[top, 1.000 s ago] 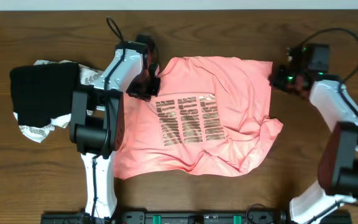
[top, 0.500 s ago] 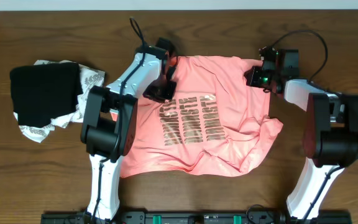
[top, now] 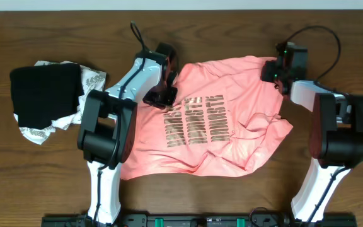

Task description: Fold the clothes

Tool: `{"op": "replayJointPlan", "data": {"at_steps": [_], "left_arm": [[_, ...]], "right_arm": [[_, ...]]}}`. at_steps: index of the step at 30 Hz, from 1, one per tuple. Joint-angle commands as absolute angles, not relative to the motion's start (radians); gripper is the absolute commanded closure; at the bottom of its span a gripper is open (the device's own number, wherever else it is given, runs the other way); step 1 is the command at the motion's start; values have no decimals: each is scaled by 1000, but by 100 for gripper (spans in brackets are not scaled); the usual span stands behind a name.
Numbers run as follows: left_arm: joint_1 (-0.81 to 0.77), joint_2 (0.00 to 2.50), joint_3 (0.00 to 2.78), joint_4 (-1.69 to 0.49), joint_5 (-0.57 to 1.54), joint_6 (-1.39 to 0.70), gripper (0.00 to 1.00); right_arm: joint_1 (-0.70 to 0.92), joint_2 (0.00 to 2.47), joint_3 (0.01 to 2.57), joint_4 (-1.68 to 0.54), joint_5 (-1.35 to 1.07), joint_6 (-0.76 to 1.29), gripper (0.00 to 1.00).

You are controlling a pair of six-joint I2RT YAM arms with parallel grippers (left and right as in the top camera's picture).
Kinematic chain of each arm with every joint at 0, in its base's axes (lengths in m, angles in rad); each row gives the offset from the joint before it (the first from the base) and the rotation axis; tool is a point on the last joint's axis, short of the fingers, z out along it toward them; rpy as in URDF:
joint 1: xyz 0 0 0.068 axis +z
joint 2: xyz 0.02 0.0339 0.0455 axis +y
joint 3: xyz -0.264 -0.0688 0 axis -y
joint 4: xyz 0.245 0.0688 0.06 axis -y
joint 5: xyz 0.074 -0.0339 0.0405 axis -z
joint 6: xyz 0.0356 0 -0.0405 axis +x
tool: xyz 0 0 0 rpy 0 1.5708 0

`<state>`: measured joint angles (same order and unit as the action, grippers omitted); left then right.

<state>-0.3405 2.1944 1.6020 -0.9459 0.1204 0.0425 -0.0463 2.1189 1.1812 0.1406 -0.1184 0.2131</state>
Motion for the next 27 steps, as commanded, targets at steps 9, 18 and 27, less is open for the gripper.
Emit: {"op": "replayJointPlan", "data": {"at_steps": [9, 18, 27], "left_arm": [[-334, 2220, 1561, -908, 85, 70, 92], [-346, 2081, 1617, -824, 245, 70, 78], [-415, 2106, 1614, -513, 408, 48, 94]], "right_arm": [[-115, 2103, 1393, -77, -333, 160, 85], [-114, 1906, 1537, -493, -405, 171, 57], [-114, 1732, 1537, -727, -393, 171, 57]]}}
